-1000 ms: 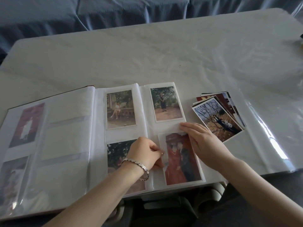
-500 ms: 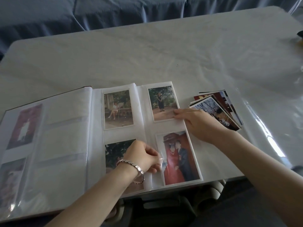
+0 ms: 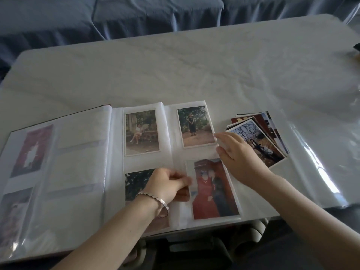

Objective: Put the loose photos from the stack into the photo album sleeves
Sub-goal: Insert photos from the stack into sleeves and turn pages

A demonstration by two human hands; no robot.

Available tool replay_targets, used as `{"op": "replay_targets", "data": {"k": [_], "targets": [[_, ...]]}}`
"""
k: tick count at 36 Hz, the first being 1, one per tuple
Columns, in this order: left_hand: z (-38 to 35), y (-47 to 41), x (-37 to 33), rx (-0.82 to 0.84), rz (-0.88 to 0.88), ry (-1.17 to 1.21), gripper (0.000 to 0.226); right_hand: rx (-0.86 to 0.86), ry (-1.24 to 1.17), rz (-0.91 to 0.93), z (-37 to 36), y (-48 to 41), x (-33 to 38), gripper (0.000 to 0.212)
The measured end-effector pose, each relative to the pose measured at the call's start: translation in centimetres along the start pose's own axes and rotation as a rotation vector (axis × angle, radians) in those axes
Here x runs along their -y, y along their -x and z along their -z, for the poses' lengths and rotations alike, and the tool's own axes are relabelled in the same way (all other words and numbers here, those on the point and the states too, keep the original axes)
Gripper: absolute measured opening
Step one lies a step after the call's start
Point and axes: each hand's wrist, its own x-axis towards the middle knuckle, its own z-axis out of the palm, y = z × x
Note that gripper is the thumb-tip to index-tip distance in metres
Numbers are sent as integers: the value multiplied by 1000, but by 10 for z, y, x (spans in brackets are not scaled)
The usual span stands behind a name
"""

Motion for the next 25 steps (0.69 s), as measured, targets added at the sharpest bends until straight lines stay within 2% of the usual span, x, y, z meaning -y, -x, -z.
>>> {"op": "replay_targets", "data": {"k": [4, 7, 10, 12, 14, 16, 19, 21, 23, 25], "targets": [[9, 0, -2, 59, 57, 133, 7, -104, -172, -196, -3, 6, 0, 45], [12, 2, -2, 112, 69, 147, 12, -54, -310, -281, -4, 6, 1, 46], [17, 1, -4, 63, -26, 27, 15, 19, -693, -398, -5, 8, 8, 37], [23, -3, -7, -66, -196, -178, 14, 28, -814, -444, -5, 10, 11, 35], [32, -7, -14, -224, -395, -423, 14, -11, -786, -403, -6, 13, 17, 37], [38, -8, -27, -236, -470, -403, 18, -48, -851, -295, -6, 17, 26, 33], [41, -6, -48, -93, -332, -83, 45, 29, -1017, -147, -9, 25, 43, 28], [41, -5, -59, -21, -242, 45, 65, 127, -1107, -92, -11, 27, 52, 36], [42, -6, -63, -35, -234, -124, 84, 202, -1050, -37, -10, 27, 57, 32], [44, -11, -62, -134, -286, -321, 80, 212, -912, -23, -11, 27, 56, 29]]}}
